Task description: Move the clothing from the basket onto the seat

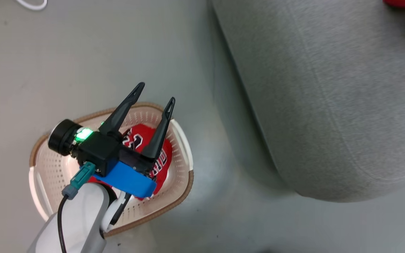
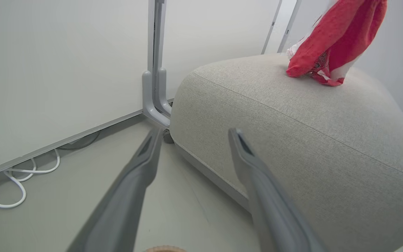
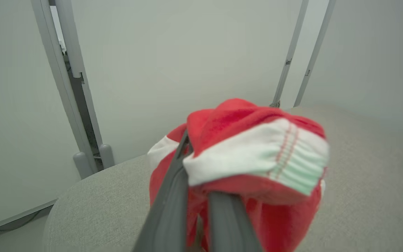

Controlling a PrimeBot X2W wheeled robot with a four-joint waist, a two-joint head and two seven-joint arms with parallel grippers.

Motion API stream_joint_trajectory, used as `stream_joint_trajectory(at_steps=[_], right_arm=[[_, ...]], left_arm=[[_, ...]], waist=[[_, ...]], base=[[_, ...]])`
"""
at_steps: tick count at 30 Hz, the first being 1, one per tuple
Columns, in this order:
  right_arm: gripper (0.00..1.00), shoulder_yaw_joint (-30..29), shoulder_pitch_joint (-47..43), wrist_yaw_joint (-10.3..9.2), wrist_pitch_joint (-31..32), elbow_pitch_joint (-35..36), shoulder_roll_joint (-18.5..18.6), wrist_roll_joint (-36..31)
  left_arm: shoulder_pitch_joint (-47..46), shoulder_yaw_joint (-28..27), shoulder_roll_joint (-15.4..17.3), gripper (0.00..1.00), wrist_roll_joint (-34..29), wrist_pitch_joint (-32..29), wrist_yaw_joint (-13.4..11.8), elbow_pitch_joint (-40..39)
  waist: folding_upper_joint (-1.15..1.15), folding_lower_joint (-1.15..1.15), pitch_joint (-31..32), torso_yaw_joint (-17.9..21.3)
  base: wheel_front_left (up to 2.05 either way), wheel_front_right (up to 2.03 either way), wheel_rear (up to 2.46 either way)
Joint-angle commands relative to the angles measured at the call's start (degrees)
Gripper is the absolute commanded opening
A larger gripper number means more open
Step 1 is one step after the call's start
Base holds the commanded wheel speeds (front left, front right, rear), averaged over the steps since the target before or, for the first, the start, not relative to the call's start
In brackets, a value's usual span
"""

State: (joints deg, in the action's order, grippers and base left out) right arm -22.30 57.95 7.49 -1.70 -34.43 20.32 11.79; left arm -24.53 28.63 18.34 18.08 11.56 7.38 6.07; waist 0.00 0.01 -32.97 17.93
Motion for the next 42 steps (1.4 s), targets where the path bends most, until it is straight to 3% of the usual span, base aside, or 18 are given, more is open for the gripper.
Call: stream_joint_trajectory(at_steps=[1, 10, 22, 23, 24, 25, 26, 33, 42], right_arm=[[0.0, -0.61, -0.84, 0.01, -0.59, -0.78, 0.13, -0.04], [0.0, -5.88, -3.77, 0.01, -8.19, -13.65, -1.32, -4.28], [0.0, -5.55, -3.17, 0.01, -12.18, -22.47, -0.59, -7.89], [0.05, -5.41, -3.18, 0.01, -12.3, -22.8, -0.49, -7.88], [0.29, -5.28, -3.18, 0.01, -12.45, -23.1, -0.46, -7.92], [0.71, -5.17, -3.23, 0.01, -12.56, -23.37, -0.39, -7.96], [1.0, -5.1, -3.31, 0.01, -12.71, -23.57, -0.32, -7.93], [1.0, -3.45, -5.74, 0.01, -13.24, -24.09, 0.38, -7.99], [1.0, 1.57, -14.94, 0.01, -13.38, -19.86, -0.22, -7.99]], left_arm=[[-1.01, 0.18, 0.32, 1.0, -0.29, -0.39, -0.07, -0.65], [-1.57, 1.11, 0.36, 1.0, -0.59, -1.02, -0.65, -2.43], [-0.67, 0.87, -0.28, 1.0, 0.79, 0.31, -1.42, -0.48], [-0.75, 1.02, -0.41, 1.0, 0.87, 0.45, -1.4, -0.29], [-0.82, 1.14, -0.52, 1.0, 0.91, 0.56, -1.37, 0.0], [-0.85, 1.31, -0.67, 1.0, 0.99, 0.69, -1.31, 0.32], [-0.84, 1.53, -0.86, 1.0, 1.02, 0.82, -1.25, 0.57], [-0.21, 2.45, -2.85, 1.0, 2.27, 2.34, -0.89, 3.62], [3.64, 1.2, -6.41, 1.0, 4.2, 3.63, -0.7, 8.99]], waist=[[0.0, -0.01, -2.99, -2.2], [0.0, -0.01, -4.91, -3.96], [0.0, -0.01, -2.3, -4.02], [0.0, -0.01, -2.16, -4.05], [0.0, -0.01, -1.98, -4.08], [0.0, -0.01, -1.73, -4.15], [0.0, -0.01, -1.44, -4.25], [0.0, -0.01, 2.66, -5.58], [0.0, -0.01, 13.57, -8.29]], base=[[0.0, 0.0, 0.0], [0.0, 0.0, 0.0], [0.0, 0.0, 0.0], [0.0, 0.0, 0.0], [0.0, 0.0, 0.0], [0.0, 0.0, 0.0], [0.0, 0.0, 0.0], [0.0, 0.0, 0.0], [0.0, 0.0, 0.0]])
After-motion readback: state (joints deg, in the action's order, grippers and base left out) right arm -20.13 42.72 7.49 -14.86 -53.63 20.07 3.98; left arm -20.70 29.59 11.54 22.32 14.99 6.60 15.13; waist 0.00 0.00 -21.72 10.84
